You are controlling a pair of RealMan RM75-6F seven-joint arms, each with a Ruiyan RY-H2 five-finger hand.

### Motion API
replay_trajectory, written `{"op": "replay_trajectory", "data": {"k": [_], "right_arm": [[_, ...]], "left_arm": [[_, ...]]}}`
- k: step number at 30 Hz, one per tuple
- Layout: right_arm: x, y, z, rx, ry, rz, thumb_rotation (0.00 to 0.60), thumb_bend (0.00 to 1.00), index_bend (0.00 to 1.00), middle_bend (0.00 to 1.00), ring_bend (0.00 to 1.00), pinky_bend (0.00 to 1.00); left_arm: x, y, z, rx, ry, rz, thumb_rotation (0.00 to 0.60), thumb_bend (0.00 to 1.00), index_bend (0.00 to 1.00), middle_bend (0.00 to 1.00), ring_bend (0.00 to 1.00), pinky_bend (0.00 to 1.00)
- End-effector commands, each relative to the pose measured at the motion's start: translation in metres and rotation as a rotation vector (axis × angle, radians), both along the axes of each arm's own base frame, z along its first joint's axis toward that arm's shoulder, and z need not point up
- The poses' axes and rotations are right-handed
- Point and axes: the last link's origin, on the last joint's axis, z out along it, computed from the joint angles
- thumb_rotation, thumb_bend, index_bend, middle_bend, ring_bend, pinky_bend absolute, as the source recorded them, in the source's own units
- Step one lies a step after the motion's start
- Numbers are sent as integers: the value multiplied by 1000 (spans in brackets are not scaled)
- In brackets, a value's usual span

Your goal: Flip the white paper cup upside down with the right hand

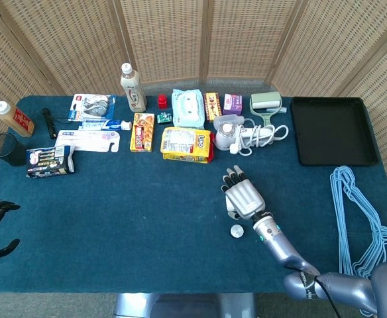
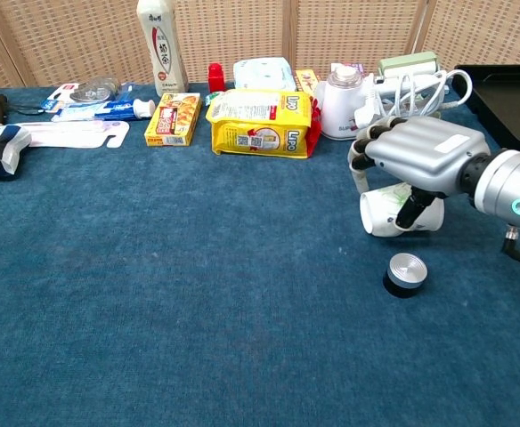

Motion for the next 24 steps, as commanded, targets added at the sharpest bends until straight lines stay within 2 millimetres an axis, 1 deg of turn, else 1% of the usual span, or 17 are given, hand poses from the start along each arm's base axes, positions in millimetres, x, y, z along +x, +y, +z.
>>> {"op": "replay_trajectory", "data": {"k": [1,5,11,14,21,24], "right_arm": [[0,1,-1,-10,12,-3,442,255,439,203,110,20],[0,0,-1,-22,29,-7,473,256,479,216,124,28],[3,-1,4,-33,-6,-32,478,258,517,233,144,38],[5,-2,9,-31,-61,-67,478,257,522,237,151,38],[12,-4,30,15,-320,-238,479,258,525,240,153,37],[13,-3,37,35,-395,-288,478,256,525,240,153,37]], "left_arm": [[0,1,-1,-4,-2,-2,600,178,281,280,174,183],[0,2,-2,-6,-3,-4,600,180,281,280,175,183],[-2,3,-3,-7,-3,-2,600,179,281,280,175,183],[-2,3,-4,-10,-3,-4,600,179,282,280,174,183],[-1,4,-5,-14,-2,-8,600,178,281,280,174,183],[0,4,-4,-12,-1,-10,599,179,281,280,174,183]]}}
